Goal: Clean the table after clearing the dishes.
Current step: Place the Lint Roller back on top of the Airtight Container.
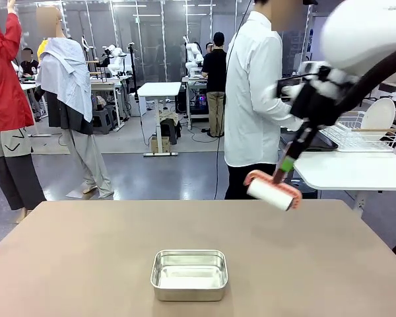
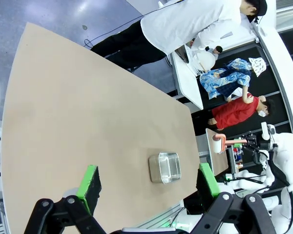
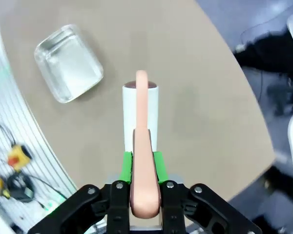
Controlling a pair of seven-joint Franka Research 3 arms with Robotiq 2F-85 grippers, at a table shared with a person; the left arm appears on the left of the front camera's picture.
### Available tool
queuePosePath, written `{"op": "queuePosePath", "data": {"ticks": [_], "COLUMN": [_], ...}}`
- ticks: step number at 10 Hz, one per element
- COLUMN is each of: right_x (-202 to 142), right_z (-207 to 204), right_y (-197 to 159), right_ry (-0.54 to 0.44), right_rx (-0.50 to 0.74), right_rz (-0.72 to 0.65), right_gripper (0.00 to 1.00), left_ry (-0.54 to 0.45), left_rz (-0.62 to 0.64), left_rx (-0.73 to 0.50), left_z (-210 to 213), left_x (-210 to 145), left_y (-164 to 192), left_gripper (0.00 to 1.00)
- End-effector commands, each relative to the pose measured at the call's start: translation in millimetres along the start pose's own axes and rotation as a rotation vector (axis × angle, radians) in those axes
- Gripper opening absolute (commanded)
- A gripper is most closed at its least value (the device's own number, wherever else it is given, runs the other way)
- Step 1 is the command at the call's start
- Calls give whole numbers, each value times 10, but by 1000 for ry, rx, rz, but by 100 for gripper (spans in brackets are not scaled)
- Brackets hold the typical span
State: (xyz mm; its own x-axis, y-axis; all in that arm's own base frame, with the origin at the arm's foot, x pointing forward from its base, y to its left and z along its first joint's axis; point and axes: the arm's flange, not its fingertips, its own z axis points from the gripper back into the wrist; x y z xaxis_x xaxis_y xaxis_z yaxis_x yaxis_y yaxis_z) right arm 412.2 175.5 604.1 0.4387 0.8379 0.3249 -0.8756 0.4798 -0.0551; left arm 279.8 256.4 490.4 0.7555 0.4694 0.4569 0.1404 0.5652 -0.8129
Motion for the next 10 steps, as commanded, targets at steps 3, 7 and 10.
{"op": "queuePosePath", "data": {"ticks": [3, 7, 10], "right_x": [404, 541, 541], "right_z": [-275, -285, -285], "right_y": [840, 996, 996], "right_ry": [26, 41, 41], "right_rx": [-4, 28, 28], "right_rz": [331, 318, 318], "right_gripper": [21, 21, 21], "left_ry": [-9, -9, -9], "left_rz": [-2, -2, -2], "left_rx": [-5, -5, -5], "left_z": [17, 17, 17], "left_x": [4, 4, 4], "left_y": [-1, -1, -1], "left_gripper": [100, 100, 100]}}
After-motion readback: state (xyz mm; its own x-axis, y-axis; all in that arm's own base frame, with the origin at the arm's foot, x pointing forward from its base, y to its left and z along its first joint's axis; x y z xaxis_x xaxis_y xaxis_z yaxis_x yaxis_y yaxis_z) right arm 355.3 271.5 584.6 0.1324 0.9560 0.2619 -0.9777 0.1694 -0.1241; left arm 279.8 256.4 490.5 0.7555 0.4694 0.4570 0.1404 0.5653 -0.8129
